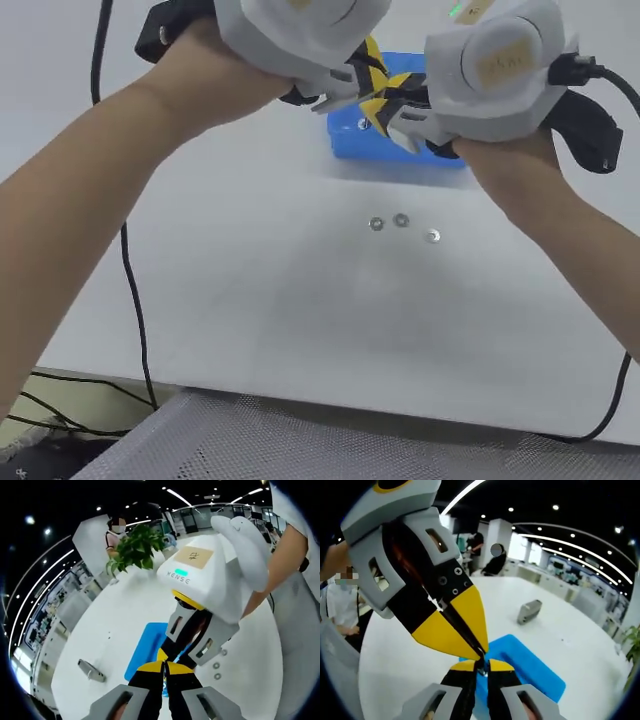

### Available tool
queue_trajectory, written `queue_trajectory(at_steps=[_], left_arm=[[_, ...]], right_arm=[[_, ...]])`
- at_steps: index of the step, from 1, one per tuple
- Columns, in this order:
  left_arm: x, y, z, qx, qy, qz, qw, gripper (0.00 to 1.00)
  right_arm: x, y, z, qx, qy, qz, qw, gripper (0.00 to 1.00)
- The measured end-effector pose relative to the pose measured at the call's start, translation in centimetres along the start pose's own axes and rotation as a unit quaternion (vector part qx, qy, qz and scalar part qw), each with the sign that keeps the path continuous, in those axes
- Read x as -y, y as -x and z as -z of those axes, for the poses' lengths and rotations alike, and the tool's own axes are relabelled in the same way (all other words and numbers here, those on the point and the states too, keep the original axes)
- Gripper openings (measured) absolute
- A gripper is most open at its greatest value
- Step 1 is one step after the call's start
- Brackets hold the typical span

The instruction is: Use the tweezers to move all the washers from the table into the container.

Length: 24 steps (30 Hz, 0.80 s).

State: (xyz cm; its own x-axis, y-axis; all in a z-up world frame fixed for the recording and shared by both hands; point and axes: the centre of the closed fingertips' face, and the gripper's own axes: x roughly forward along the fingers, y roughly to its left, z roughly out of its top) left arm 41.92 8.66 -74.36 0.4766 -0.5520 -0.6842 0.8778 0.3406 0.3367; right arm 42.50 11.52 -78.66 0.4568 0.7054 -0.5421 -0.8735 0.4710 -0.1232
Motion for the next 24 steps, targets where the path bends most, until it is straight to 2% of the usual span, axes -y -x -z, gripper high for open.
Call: queue_trajectory(at_steps=[7, 11, 15, 19, 24], left_arm=[[0.3, -0.8, 0.8, -0.006, 0.009, 0.009, 0.9999, 0.0], [0.3, -0.6, 0.7, -0.002, 0.013, 0.01, 0.9999, 0.0], [0.6, -0.2, 0.6, -0.007, 0.014, 0.013, 0.9998, 0.0], [1.3, 0.8, 0.0, -0.005, 0.012, 0.011, 0.9999, 0.0], [1.6, 2.5, -1.3, 0.003, -0.001, 0.004, 1.0, 0.0]], right_arm=[[-0.1, -1.1, 1.0, -0.015, -0.01, -0.011, 0.9998, 0.03], [0.2, -1.3, 1.1, -0.015, -0.013, -0.01, 0.9998, 0.03], [0.1, -1.2, 1.1, -0.014, -0.026, -0.019, 0.9994, 0.04], [-0.4, -0.3, 0.6, -0.007, -0.033, -0.019, 0.9992, 0.05], [-1.0, 0.8, -0.7, 0.012, -0.005, -0.01, 0.9999, 0.05]])
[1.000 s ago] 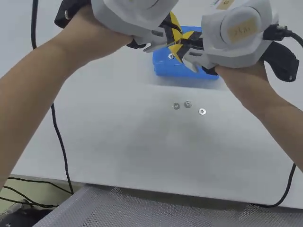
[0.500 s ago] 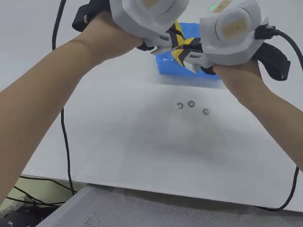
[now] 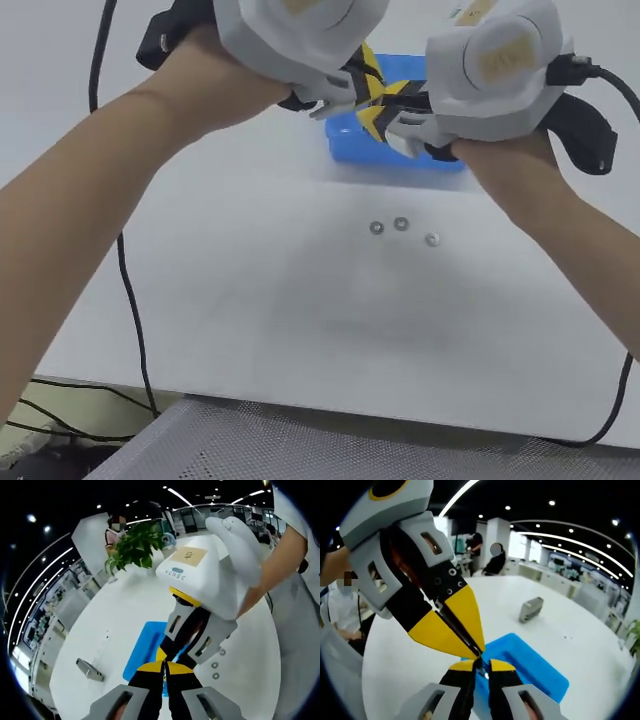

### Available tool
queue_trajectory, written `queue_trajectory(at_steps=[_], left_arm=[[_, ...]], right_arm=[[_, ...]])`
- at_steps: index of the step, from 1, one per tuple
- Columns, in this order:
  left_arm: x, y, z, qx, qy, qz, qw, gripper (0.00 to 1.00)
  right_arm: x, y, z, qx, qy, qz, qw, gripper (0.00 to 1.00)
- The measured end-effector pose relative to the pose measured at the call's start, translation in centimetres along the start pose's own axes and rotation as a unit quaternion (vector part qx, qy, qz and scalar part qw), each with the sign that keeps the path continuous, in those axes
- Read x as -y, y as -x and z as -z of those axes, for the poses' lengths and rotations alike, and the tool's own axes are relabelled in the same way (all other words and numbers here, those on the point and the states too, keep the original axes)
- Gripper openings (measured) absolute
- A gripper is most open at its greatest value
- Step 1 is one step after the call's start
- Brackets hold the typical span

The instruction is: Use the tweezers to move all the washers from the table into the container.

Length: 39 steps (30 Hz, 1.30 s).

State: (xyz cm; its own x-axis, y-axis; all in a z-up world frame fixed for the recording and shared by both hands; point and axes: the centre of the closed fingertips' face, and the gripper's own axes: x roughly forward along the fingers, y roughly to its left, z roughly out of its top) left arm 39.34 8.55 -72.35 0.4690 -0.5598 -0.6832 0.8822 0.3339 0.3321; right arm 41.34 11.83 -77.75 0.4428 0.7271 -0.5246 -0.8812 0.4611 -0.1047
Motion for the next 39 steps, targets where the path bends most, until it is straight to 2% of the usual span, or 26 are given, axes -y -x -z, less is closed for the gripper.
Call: queue_trajectory(at_steps=[4, 6, 12, 18, 30, 33, 36, 39], left_arm=[[-0.3, 1.1, -1.1, 0.015, -0.002, -0.007, 0.9999, 0.0], [-0.2, 2.3, -2.0, 0.024, 0.0, -0.011, 0.9996, 0.0], [1.3, 4.2, -3.3, 0.046, 0.007, -0.012, 0.9988, 0.0], [3.2, 4.2, -3.0, 0.048, 0.019, -0.003, 0.9987, 0.0], [6.4, 3.1, -2.0, 0.046, 0.042, 0.031, 0.9976, 0.0], [6.9, 2.8, -1.7, 0.045, 0.044, 0.036, 0.9974, 0.0], [7.6, 3.0, -2.0, 0.044, 0.049, 0.038, 0.9971, 0.0], [7.9, 2.5, -1.4, 0.041, 0.053, 0.043, 0.9969, 0.0]], right_arm=[[-0.2, 1.9, -1.5, 0.022, 0.006, 0.005, 0.9997, 0.05], [-0.6, 3.0, -2.3, 0.034, 0.004, 0.008, 0.9994, 0.05], [-2.2, 5.1, -3.3, 0.054, -0.005, 0.007, 0.9985, 0.06], [-3.7, 5.7, -2.3, 0.042, 0.006, 0.0, 0.9991, 0.05], [-5.8, 6.2, 0.9, 0.016, -0.022, -0.018, 0.9995, 0.05], [-6.0, 6.2, 1.7, 0.01, -0.025, -0.02, 0.9994, 0.05], [-6.3, 6.3, 2.1, 0.006, -0.034, -0.024, 0.9991, 0.05], [-6.5, 6.0, 2.8, 0.003, -0.05, -0.031, 0.9983, 0.06]])
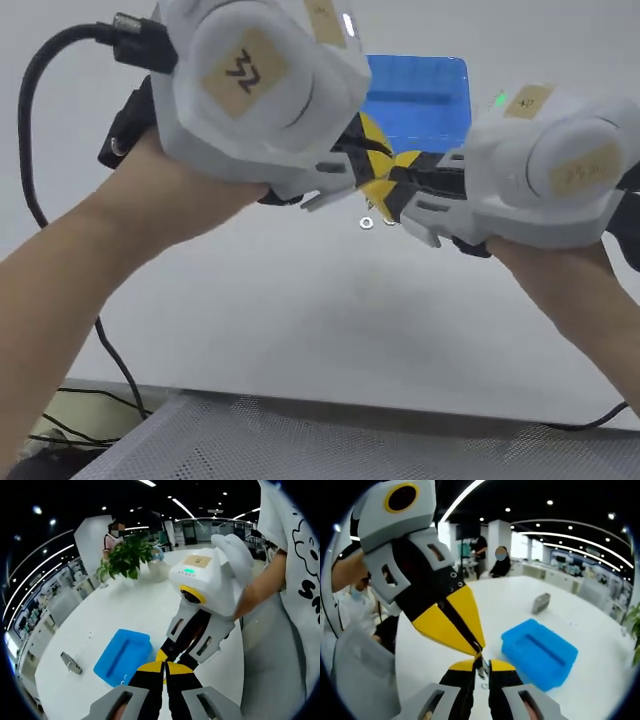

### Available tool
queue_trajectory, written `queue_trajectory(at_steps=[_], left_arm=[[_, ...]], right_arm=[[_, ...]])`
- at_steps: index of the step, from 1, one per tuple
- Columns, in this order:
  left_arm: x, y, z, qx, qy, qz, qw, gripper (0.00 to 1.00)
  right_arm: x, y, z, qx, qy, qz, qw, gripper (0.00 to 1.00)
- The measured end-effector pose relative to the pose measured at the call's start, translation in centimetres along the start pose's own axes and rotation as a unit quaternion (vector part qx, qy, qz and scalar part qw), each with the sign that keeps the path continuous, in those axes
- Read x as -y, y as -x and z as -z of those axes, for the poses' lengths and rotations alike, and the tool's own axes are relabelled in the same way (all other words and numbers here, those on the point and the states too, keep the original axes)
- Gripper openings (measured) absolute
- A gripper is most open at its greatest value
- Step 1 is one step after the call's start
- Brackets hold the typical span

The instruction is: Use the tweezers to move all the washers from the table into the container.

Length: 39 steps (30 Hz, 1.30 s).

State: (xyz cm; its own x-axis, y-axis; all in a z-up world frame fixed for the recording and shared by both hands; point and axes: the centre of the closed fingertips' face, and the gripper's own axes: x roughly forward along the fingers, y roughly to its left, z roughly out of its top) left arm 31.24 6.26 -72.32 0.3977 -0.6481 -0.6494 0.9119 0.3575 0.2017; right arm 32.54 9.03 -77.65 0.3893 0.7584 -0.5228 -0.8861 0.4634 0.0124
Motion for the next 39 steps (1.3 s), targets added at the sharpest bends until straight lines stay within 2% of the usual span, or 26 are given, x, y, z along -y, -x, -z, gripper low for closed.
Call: queue_trajectory(at_steps=[6, 14, 23, 25, 26, 34, 37, 39], left_arm=[[0.0, -0.8, 0.9, -0.005, 0.009, 0.006, 0.9999, 0.0], [-0.2, -1.0, 1.5, -0.005, 0.02, 0.004, 0.9998, 0.0], [-0.1, -1.5, 2.3, -0.019, 0.012, 0.004, 0.9997, 0.0], [0.0, -1.7, 2.9, -0.028, 0.011, 0.006, 0.9995, 0.0], [-0.1, -1.6, 2.7, -0.022, 0.013, 0.003, 0.9997, 0.0], [-0.1, -1.8, 2.6, -0.021, 0.019, 0.006, 0.9996, 0.0], [0.0, -2.0, 2.5, -0.021, 0.015, 0.007, 0.9996, 0.0], [0.2, -2.1, 2.4, -0.025, 0.007, 0.009, 0.9996, 0.0]], right_arm=[[-0.1, -0.7, 0.9, -0.008, -0.012, -0.004, 0.9999, 0.06], [0.2, -1.2, 1.2, -0.019, -0.001, -0.001, 0.9998, 0.06], [0.2, -1.9, 2.0, -0.03, 0.002, -0.002, 0.9995, 0.06], [0.2, -2.2, 2.4, -0.035, 0.005, -0.004, 0.9994, 0.06], [0.2, -2.1, 2.2, -0.028, 0.009, -0.003, 0.9996, 0.06], [0.1, -2.0, 2.3, -0.03, 0.013, -0.003, 0.9994, 0.04], [0.2, -1.8, 2.5, -0.033, 0.007, 0.0, 0.9994, 0.03], [0.1, -1.6, 2.5, -0.039, 0.02, 0.004, 0.999, 0.03]])
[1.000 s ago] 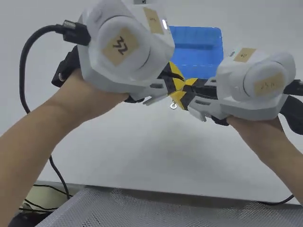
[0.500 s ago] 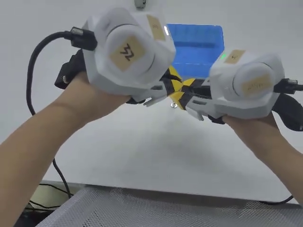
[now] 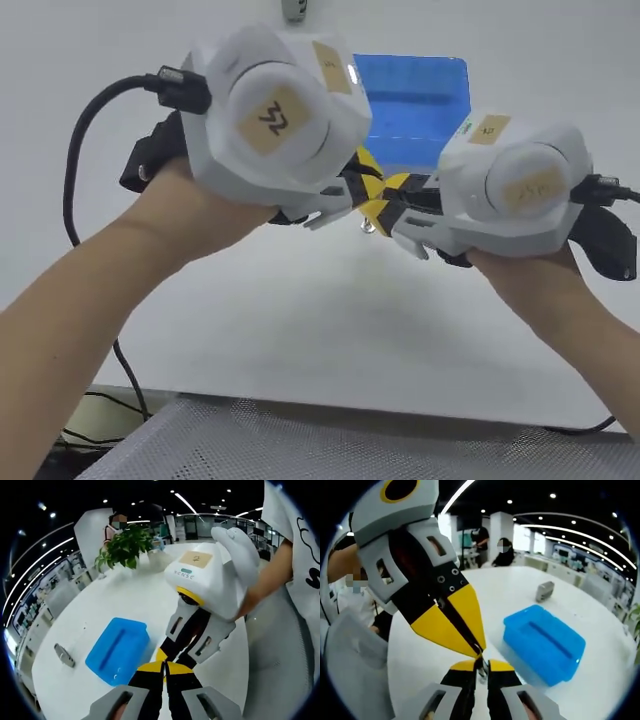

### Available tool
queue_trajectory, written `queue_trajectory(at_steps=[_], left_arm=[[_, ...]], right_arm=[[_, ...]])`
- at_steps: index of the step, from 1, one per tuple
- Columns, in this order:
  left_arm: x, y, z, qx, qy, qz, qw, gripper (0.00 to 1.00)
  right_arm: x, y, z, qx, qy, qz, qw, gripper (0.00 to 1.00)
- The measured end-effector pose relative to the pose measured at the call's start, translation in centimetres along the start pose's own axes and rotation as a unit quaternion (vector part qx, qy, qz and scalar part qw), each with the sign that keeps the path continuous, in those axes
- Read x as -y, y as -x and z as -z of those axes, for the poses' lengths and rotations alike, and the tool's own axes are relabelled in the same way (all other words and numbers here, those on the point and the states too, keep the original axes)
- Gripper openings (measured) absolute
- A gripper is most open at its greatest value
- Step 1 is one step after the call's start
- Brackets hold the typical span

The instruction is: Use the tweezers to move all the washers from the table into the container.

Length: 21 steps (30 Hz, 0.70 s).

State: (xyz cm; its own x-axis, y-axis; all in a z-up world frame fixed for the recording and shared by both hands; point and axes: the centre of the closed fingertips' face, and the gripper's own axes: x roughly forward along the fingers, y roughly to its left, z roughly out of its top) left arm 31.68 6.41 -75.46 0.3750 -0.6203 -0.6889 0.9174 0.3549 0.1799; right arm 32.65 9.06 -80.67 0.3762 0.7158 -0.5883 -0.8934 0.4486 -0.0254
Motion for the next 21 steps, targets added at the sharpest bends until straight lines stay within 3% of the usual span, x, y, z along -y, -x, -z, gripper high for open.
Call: queue_trajectory(at_steps=[4, 13, 21], left_arm=[[0.0, 0.3, -0.5, -0.004, -0.02, 0.0, 0.9998, 0.0], [-1.1, 1.8, -2.3, 0.015, -0.032, -0.017, 0.9992, 0.0], [-2.8, 2.1, -4.3, 0.027, -0.05, -0.035, 0.9978, 0.0]], right_arm=[[0.1, 0.4, -0.4, -0.002, 0.01, 0.005, 0.9999, 0.03], [0.9, 1.8, -2.8, 0.017, 0.014, 0.017, 0.9996, 0.03], [3.1, 2.5, -4.6, 0.027, 0.033, 0.042, 0.9982, 0.03]])
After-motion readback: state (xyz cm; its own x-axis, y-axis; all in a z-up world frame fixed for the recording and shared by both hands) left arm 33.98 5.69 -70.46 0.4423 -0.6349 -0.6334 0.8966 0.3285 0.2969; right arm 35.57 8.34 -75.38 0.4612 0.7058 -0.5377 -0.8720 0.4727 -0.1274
